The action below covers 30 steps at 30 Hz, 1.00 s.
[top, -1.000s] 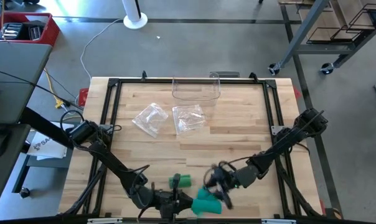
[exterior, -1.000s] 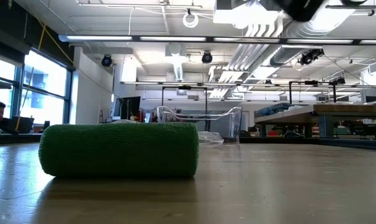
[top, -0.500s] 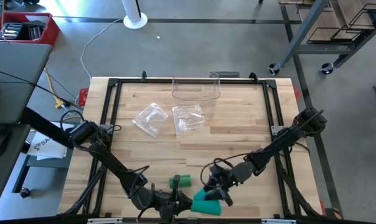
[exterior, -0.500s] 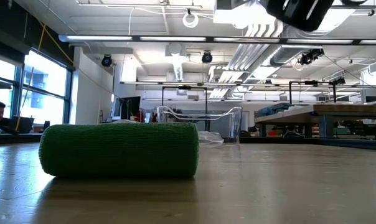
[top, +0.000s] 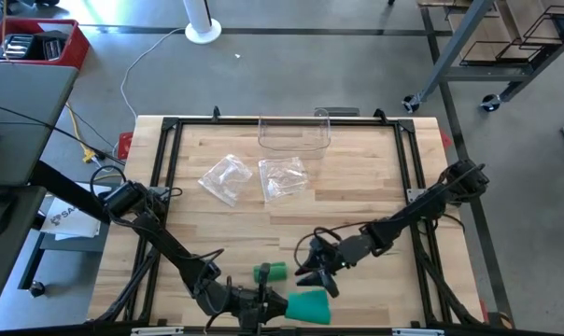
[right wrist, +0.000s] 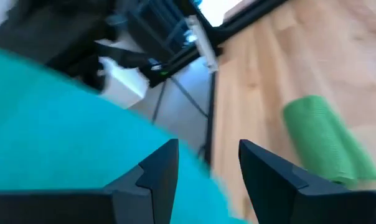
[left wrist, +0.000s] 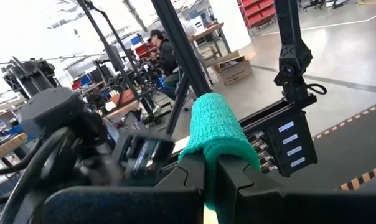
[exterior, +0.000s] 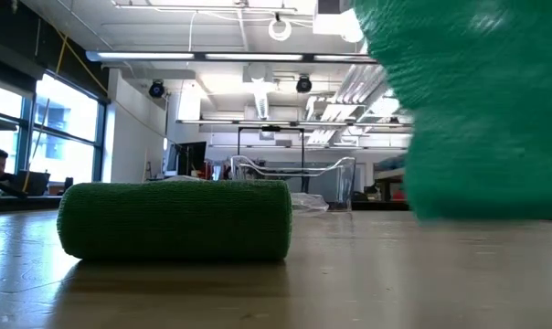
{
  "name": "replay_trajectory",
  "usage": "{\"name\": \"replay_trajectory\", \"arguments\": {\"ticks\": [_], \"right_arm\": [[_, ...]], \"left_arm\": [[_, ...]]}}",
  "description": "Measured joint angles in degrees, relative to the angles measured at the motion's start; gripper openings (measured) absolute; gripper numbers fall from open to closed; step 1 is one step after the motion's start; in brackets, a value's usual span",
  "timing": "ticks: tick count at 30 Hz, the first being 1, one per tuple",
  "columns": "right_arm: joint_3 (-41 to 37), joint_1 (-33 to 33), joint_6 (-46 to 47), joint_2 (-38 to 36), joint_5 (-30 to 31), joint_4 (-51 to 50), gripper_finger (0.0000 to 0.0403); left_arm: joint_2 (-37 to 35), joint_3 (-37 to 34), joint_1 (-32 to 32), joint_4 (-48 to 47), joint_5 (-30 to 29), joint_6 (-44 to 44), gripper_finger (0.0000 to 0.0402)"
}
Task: Roll bandage
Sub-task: Roll the blue bandage
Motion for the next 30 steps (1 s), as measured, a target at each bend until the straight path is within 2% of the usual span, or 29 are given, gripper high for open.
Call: {"name": "replay_trajectory", "arguments": {"ticks": [5, 9, 12, 17, 20, 24, 30], "right_arm": [[0.0, 0.8, -1.1, 0.0, 2.3, -2.7, 0.0162], [0.0, 4.6, 0.5, -0.1, 7.9, -8.1, 0.0162], [0.0, 9.1, 6.1, -0.7, 13.6, -15.7, 0.0162], [0.0, 17.9, 18.8, -3.1, 22.1, -28.1, 0.0162], [0.0, 22.4, 24.6, -3.8, 23.3, -31.1, 0.0162], [0.0, 26.2, 25.6, -3.7, 24.3, -29.8, 0.0162], [0.0, 25.6, 14.2, -1.1, 25.1, -22.2, 0.0162]], "left_arm": [[0.0, 0.0, 0.0, 0.4, 0.0, -0.3, 0.0001], [0.0, 0.0, 0.0, 0.2, 0.0, -1.2, 0.0001], [0.0, 0.0, 0.2, 0.0, 0.3, -3.2, 0.0001], [0.0, -0.4, 2.0, -0.1, 4.8, -4.9, 0.0001], [0.0, -1.4, 3.7, -0.1, 0.9, -4.8, 0.0001], [0.0, -3.7, 7.1, 0.1, -6.6, -6.3, 0.0001], [0.0, -10.3, 13.1, 0.3, -9.6, -12.5, 0.0001]]}}
